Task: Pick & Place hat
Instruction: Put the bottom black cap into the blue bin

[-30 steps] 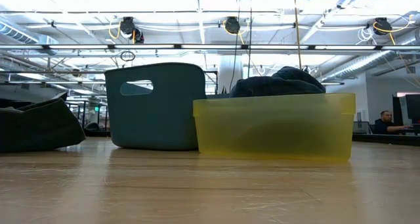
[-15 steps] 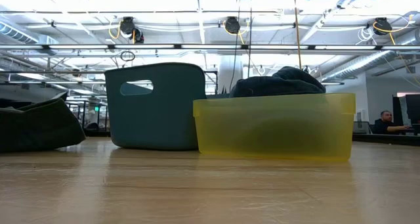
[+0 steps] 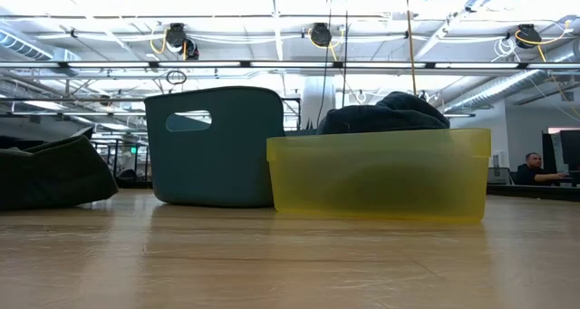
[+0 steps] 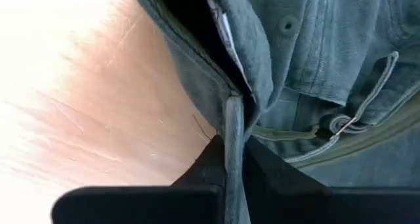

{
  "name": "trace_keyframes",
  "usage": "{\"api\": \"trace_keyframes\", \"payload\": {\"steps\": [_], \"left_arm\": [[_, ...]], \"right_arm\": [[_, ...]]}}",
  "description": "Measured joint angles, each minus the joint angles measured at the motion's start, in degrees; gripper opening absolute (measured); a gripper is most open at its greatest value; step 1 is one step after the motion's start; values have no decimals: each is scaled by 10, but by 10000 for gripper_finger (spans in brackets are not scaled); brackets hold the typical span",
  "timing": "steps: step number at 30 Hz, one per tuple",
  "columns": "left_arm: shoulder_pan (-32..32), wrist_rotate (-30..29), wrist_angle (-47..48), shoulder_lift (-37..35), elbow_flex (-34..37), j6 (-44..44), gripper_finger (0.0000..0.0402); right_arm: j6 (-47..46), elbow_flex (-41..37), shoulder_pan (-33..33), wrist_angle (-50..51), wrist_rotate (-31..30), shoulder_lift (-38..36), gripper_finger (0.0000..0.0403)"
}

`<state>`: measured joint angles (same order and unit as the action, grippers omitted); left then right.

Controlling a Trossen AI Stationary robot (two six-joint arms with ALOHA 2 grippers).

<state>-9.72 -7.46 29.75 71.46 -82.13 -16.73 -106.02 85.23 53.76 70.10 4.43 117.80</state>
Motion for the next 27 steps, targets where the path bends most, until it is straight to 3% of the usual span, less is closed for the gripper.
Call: {"api": "trace_keyframes", "payload": {"steps": [7, 15, 19, 27], "left_arm": [[0, 0, 0, 0, 0, 0, 269], [0, 0, 0, 0, 0, 0, 269], [0, 0, 0, 0, 0, 0, 269], [0, 0, 0, 0, 0, 0, 269]], "right_arm": [[6, 9, -7, 89, -15, -24, 6], [-8, 11, -23, 197, -76, -139, 2], [-6, 11, -30, 202, -106, -201, 1], [20, 11, -53, 201, -105, -295, 1]]}}
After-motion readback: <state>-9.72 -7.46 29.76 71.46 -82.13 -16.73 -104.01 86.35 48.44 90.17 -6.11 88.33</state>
